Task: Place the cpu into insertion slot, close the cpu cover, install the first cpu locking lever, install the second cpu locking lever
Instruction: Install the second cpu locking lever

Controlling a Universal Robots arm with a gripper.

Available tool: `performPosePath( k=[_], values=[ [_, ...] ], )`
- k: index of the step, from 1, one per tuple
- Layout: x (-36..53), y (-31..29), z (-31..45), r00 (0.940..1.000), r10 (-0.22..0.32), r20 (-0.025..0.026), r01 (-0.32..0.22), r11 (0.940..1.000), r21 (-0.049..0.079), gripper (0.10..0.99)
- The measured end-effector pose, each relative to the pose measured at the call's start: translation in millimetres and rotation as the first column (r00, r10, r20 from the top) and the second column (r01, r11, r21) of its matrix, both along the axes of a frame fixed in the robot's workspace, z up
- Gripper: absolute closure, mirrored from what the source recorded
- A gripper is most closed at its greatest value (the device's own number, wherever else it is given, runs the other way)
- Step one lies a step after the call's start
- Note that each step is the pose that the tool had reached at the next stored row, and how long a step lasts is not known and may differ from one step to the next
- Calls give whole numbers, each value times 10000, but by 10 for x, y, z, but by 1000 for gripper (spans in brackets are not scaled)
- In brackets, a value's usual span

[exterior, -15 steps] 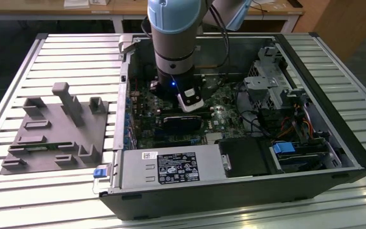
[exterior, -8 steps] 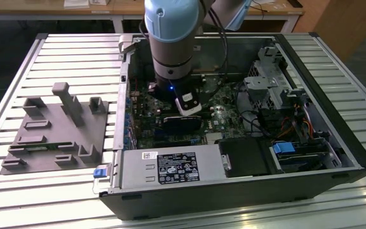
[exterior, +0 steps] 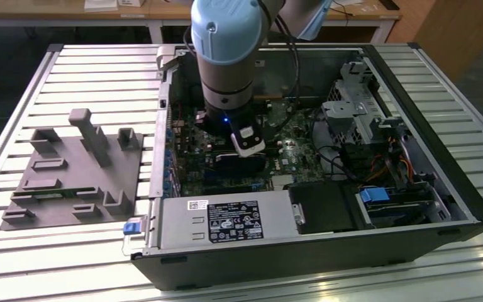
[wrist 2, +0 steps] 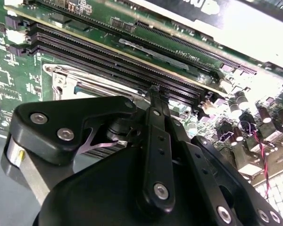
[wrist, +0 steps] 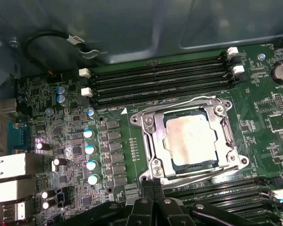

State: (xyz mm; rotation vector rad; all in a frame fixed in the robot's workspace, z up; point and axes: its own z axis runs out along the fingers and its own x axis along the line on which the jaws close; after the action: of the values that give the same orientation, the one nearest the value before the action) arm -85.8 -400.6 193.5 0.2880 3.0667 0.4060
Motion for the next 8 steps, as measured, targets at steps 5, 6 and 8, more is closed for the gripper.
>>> performPosePath(
  k=[5,6,8],
  values=[
    [-1,4,-10,10000,1,3,-1,10000,27,984],
    [-2,7,-11,10000,1,5,-1,10000,32,984],
    [-4,11,-11,10000,0,6,0,10000,39,984]
  ],
)
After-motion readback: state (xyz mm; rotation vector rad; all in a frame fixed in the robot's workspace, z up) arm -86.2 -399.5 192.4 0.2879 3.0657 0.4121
